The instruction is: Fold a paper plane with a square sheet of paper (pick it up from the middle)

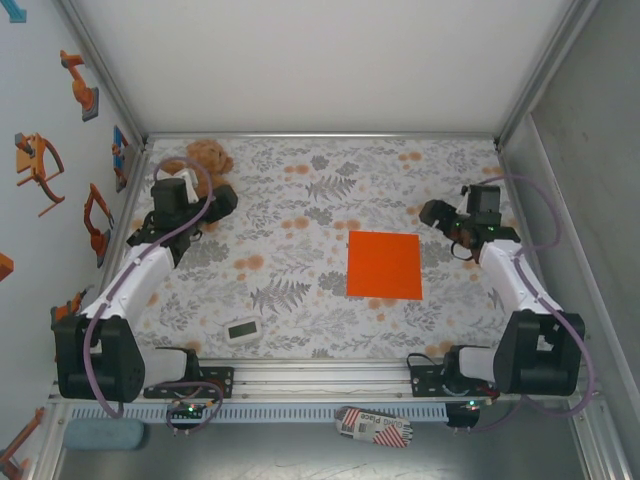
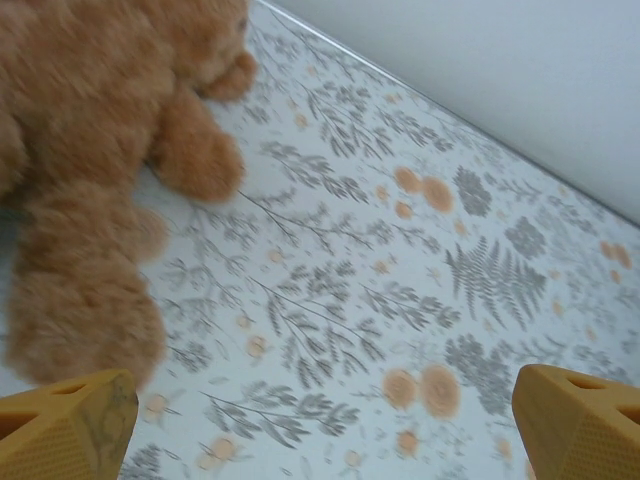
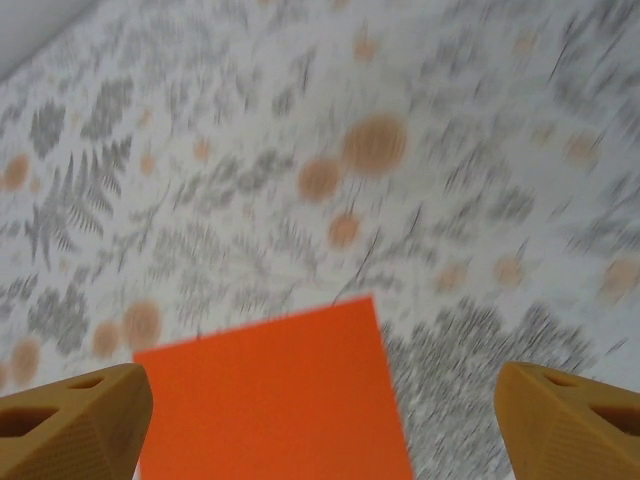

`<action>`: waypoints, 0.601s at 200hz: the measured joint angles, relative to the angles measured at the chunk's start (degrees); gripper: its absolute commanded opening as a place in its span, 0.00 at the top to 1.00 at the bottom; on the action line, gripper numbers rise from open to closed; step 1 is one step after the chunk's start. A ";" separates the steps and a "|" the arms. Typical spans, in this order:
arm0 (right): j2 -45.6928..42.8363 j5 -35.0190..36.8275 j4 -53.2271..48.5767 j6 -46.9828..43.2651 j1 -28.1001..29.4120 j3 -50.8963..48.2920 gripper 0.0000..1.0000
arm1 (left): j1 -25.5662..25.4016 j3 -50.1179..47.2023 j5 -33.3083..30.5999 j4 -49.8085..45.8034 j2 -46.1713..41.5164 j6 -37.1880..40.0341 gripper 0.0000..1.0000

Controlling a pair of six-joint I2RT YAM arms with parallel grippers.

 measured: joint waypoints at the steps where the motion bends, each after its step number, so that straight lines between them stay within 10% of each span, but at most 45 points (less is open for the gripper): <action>1: 0.04 -0.31 -0.20 0.22 0.11 -0.11 0.12 | 0.00 0.00 0.13 0.00 0.02 -0.11 0.04; 120: 12.39 -5.64 -3.32 8.59 13.07 -2.01 0.11 | -3.80 -0.04 7.61 0.87 7.02 -7.48 0.04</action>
